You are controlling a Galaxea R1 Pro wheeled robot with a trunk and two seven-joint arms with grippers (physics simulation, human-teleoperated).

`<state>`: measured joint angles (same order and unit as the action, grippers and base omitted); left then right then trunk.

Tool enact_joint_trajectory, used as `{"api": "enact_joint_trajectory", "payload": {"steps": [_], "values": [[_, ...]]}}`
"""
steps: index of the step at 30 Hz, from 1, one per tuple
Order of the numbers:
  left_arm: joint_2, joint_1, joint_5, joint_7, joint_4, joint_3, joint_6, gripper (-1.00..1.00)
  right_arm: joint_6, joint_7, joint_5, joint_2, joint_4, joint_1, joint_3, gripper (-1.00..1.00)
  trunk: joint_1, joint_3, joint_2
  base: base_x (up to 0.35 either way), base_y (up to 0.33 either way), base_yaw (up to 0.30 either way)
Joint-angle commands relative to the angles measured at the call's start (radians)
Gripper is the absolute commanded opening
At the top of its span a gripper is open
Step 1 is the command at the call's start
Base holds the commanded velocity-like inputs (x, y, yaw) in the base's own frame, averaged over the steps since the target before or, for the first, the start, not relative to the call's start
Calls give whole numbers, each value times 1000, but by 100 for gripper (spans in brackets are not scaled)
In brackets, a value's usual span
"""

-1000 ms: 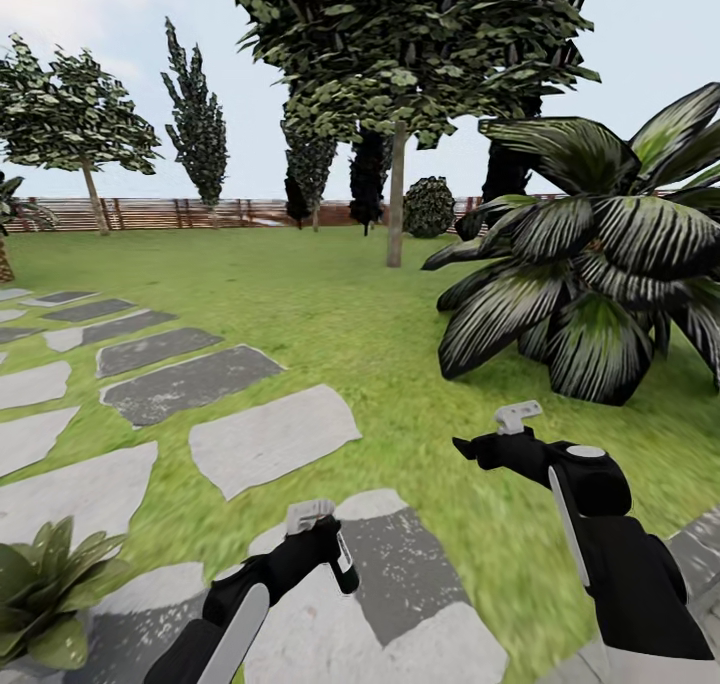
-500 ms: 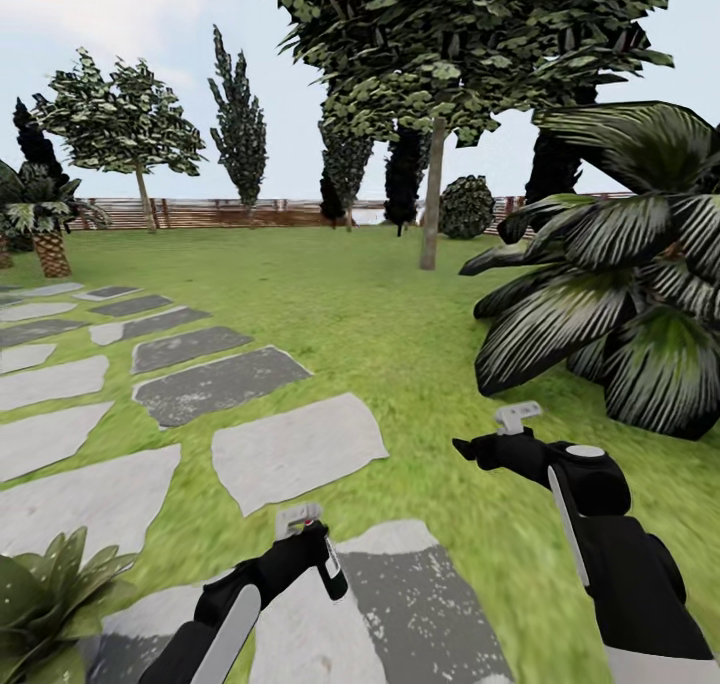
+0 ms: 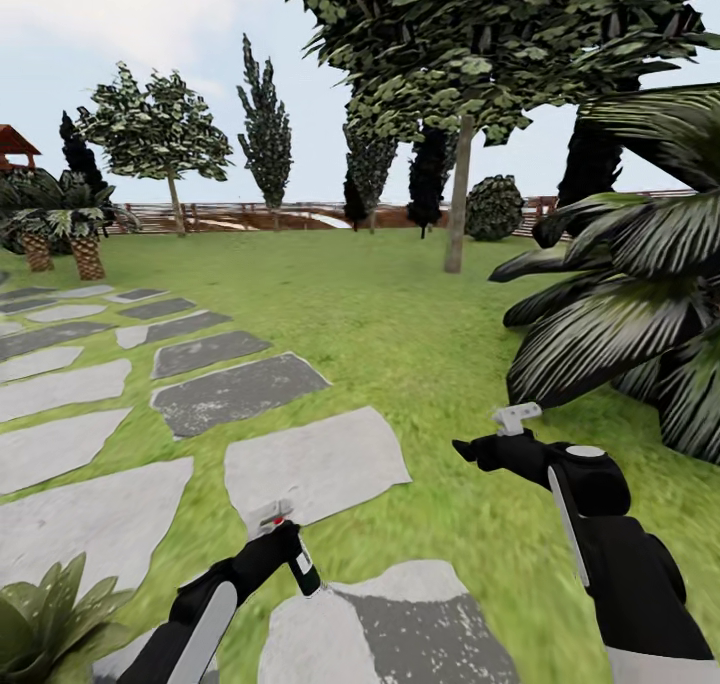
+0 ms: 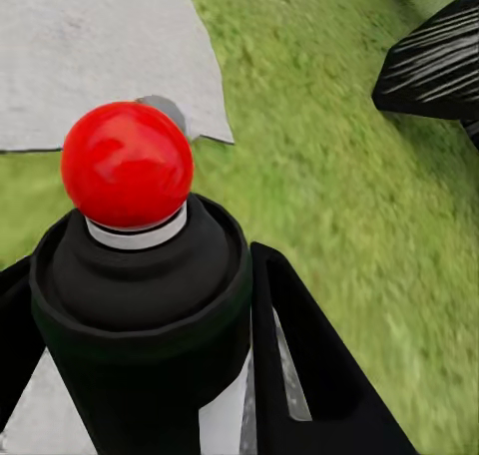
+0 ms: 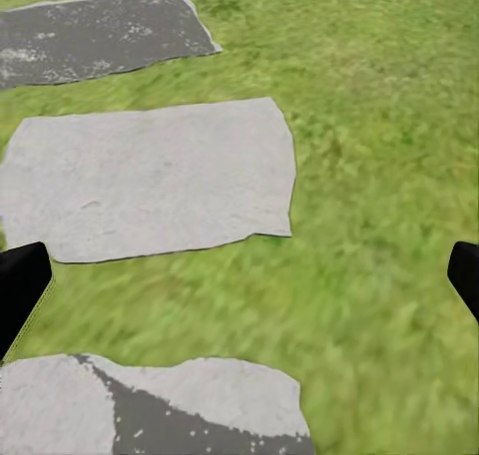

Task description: Pick up the pesticide atomizer in the garden and spray insectifuge to fully cover both potted plants in the garden.

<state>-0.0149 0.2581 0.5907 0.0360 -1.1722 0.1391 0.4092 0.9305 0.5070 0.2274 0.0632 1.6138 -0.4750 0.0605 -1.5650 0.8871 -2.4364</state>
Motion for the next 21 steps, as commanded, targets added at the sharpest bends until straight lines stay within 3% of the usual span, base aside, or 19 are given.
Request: {"api": "enact_joint_trajectory", "payload": {"steps": [1, 9, 21], "values": [[0, 1, 4, 1, 0, 0, 5, -100, 3, 10, 10, 1, 1, -1, 1, 100, 0, 1, 0, 338, 0, 270], [0, 1, 4, 1, 1, 2, 5, -100, 2, 10, 10, 1, 1, -1, 1, 100, 0, 1, 0, 337, 0, 246], [0, 0, 3, 1, 2, 4, 1, -100, 4, 10, 4, -1, 1, -1, 3, 100, 0, 1, 0, 331, -122, 22]]}}
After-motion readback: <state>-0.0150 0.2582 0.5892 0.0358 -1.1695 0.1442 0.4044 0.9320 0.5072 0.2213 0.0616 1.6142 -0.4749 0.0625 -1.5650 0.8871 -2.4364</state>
